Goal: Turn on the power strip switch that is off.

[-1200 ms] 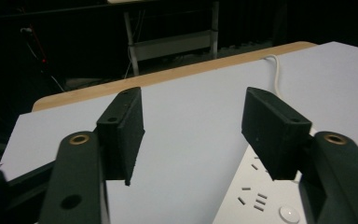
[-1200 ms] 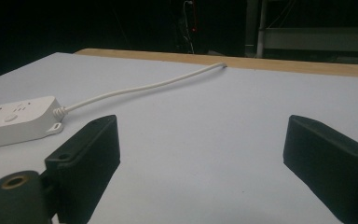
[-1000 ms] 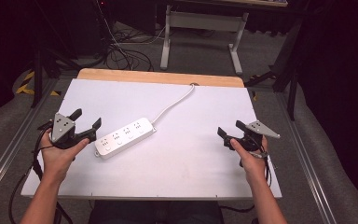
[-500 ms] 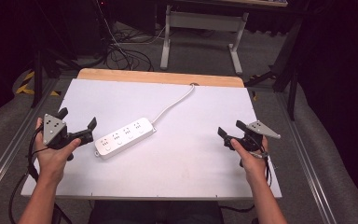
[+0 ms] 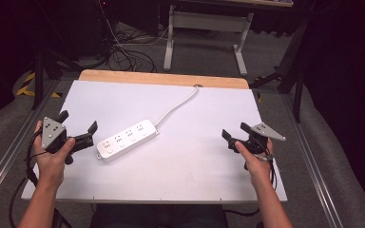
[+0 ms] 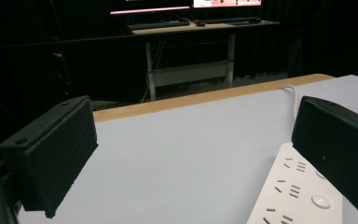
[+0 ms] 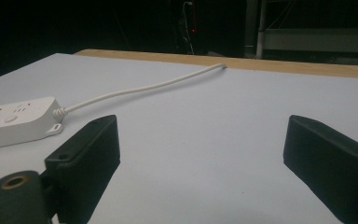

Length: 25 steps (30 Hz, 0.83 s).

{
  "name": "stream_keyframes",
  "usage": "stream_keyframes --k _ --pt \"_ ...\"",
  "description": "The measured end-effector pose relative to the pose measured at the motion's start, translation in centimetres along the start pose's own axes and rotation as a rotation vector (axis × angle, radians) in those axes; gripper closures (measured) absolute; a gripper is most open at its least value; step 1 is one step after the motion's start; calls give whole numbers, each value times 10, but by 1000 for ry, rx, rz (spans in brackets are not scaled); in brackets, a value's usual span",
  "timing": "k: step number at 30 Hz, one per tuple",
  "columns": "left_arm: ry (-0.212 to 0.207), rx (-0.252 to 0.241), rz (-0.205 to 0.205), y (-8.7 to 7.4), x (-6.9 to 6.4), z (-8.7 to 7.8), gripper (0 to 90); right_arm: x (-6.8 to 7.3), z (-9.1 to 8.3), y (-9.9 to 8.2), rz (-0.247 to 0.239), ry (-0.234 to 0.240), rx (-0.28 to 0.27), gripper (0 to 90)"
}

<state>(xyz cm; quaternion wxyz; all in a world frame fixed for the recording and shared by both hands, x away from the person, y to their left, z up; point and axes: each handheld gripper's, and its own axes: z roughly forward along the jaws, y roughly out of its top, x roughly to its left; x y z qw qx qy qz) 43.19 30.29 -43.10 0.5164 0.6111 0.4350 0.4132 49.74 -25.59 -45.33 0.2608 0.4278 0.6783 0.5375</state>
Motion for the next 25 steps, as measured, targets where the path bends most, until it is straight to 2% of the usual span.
stream_keyframes --k 3,15,25 --pt "1 13 3 -1 -1 1 10 0 0 0 -1 0 0 115" --pt "-2 8 9 -2 0 1 10 1 1 0 -3 2 4 115" --pt "8 8 -4 -2 3 -1 15 1 4 -1 -3 7 14 115"
